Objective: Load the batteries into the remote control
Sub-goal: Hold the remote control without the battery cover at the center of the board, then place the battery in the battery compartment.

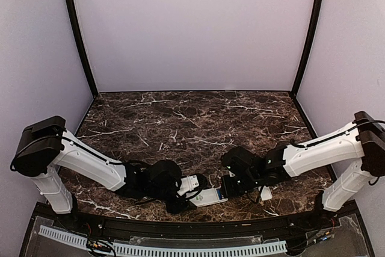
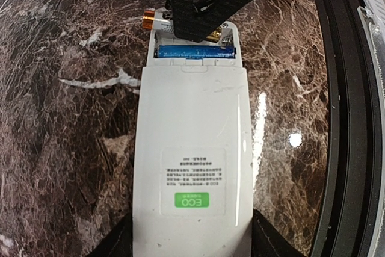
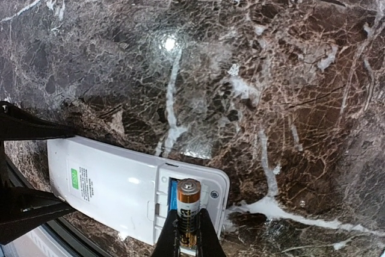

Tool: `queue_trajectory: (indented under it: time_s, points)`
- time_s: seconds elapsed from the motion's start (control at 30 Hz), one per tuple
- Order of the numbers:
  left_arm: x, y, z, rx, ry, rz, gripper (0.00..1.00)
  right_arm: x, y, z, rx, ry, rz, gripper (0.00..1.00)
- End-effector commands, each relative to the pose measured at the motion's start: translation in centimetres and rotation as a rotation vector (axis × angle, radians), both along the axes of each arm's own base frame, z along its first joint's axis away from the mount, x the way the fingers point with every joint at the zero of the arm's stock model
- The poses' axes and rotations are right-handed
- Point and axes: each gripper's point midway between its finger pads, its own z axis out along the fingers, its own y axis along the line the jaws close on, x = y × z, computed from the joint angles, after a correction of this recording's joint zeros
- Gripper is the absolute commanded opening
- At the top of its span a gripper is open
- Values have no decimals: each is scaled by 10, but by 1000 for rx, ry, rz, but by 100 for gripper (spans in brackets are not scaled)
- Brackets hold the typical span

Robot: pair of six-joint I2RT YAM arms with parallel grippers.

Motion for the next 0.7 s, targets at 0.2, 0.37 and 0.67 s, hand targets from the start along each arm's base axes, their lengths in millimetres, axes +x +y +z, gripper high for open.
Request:
queue_trajectory:
  time_s: [0.2,0.37,0.67]
  points:
    - [-21,32,-38,136,93,-7,44,6,-3,-11,-38,-81,29,0]
    - [-21,33,-39,138,95,0,43,-8,-9,-22,-111,-83,57,0]
    - [-22,34,-41,141,101,-5,43,-19,-17,-26,-169,-75,64,16]
